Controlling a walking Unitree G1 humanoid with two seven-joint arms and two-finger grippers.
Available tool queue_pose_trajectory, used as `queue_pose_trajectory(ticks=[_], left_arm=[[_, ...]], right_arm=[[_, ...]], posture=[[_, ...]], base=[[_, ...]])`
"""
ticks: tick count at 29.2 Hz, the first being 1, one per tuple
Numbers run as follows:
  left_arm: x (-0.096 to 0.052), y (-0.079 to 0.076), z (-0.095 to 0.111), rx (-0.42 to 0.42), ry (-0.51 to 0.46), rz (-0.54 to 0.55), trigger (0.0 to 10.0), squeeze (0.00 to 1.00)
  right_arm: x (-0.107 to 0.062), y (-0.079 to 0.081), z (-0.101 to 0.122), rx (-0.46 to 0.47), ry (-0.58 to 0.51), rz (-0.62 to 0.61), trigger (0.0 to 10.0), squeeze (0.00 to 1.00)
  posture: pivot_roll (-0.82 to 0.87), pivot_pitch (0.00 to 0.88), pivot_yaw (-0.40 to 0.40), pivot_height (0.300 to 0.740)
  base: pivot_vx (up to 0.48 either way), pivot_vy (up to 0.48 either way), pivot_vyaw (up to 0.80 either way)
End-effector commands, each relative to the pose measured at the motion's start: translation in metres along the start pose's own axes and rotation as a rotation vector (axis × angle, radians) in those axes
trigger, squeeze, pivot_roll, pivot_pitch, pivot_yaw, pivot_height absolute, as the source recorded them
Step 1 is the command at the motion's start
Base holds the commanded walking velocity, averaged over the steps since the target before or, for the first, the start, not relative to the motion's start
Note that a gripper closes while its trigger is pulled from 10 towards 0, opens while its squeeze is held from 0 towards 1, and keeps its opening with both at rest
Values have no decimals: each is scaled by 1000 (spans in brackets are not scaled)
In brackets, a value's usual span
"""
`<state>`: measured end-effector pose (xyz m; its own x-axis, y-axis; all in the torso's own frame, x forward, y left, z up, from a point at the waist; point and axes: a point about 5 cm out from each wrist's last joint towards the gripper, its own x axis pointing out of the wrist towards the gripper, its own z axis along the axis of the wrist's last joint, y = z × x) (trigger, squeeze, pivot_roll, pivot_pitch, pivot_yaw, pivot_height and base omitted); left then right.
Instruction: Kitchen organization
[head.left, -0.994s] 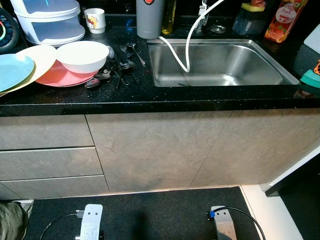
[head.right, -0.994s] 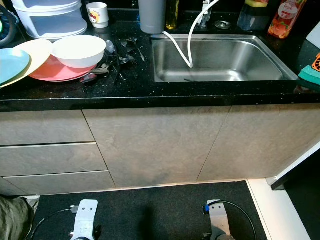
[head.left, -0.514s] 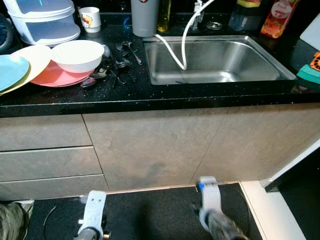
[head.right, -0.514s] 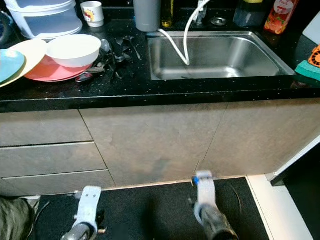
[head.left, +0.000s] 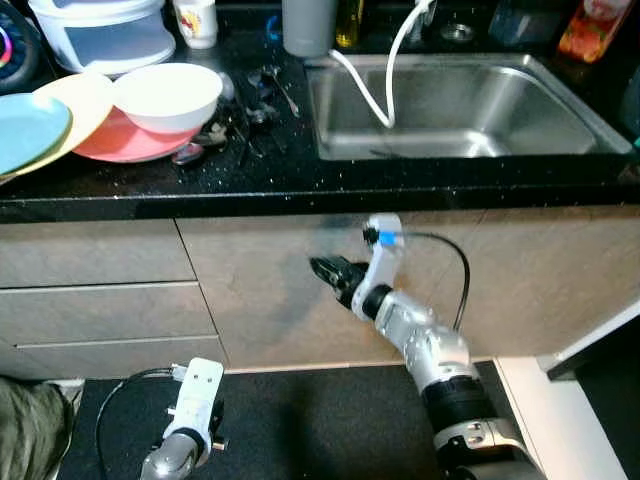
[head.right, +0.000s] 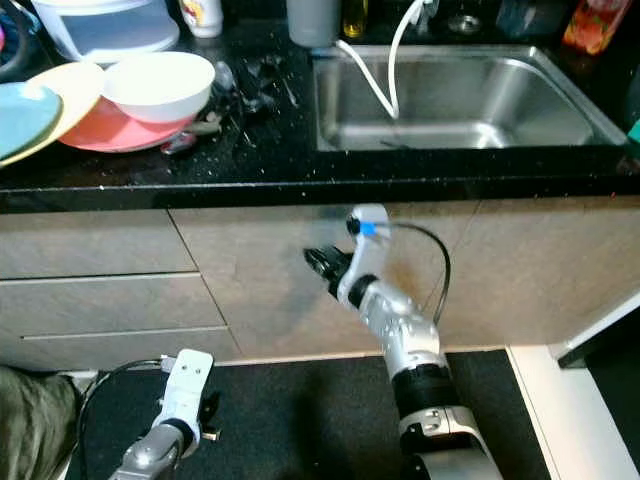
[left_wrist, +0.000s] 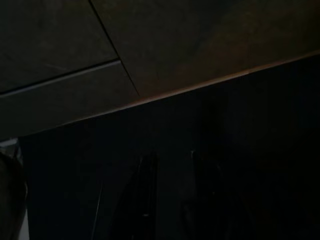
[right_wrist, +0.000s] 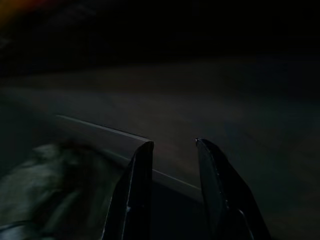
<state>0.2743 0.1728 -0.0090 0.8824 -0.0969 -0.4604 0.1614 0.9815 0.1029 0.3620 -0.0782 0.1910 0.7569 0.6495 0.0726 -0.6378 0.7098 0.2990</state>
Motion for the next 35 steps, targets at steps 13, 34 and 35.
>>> queue_pose_trajectory(ticks=[13, 34, 35], left_arm=[[-6, 4, -10, 10, 40, -10, 10000, 0], [-4, 3, -1, 0, 18, -11, 10000, 0], [-5, 2, -1, -2, 18, -11, 10000, 0]], right_arm=[[-13, 74, 80, 210, -213, 545, 10000, 0], [-16, 133, 236, 308, -692, 690, 10000, 0], [-17, 137, 244, 307, -713, 704, 10000, 0]], posture=[[49, 291, 42, 740], [37, 358, 39, 740], [36, 360, 37, 740]], base=[[0, 0, 0], [0, 0, 0], [0, 0, 0]])
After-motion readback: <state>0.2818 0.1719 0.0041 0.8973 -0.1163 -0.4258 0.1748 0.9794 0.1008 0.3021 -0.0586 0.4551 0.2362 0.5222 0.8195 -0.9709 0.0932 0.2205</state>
